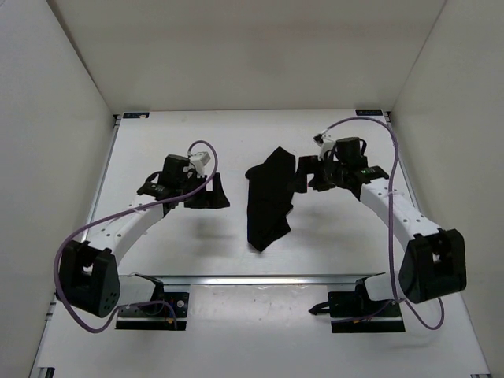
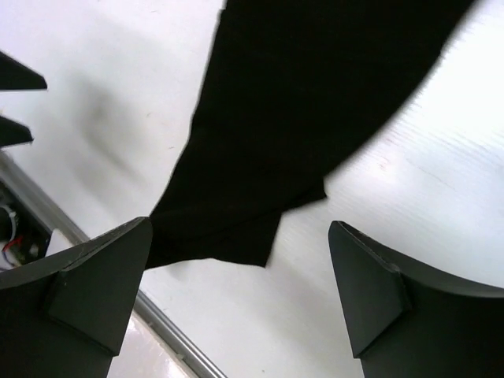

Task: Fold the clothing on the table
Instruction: Flatten the skirt out

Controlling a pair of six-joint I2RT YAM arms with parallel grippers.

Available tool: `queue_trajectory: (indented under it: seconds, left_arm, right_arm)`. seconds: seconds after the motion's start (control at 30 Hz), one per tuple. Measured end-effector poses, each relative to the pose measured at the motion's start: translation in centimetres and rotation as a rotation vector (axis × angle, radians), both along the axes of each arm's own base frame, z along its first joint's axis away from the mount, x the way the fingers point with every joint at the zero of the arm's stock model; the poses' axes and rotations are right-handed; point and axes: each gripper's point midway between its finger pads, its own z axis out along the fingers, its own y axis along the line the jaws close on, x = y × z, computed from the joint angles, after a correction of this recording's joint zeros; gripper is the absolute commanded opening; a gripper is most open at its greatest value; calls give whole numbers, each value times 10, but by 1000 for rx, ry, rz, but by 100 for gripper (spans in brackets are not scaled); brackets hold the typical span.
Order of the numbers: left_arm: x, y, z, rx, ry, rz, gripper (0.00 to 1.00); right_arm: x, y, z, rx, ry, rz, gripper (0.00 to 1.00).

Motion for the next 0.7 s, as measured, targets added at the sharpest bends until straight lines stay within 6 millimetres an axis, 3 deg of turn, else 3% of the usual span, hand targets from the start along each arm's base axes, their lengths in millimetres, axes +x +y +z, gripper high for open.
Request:
queue_trajectory:
  seconds: [0.1,0.33,0.43,0.5,0.6,0.7]
  left_arm:
    - [-6,-19,-3,-15,10,-51,98]
    - [-37,-71,-32,-1,88,-206,92]
    - [-46,-82,-45,9,131,-231,92]
    - [-50,-89,-49,15,148,-247,91]
    - [-50,-105,-43,16,136,-279,92]
    - [-50,-121,-33,12,107,-302,92]
  right_arm:
    - [-8,-16,-11,-21,6,-49,90]
    - [-30,-21,-81,-79,219,-72,86]
    - [-33,-20,-86,-88,232,-71,81]
    - [-33,-19,-85,-87,227,-72,72]
    - [-34,-19,-89,-88,231,-79,61]
    - [-38,-22,-96,-98,253,-91,59]
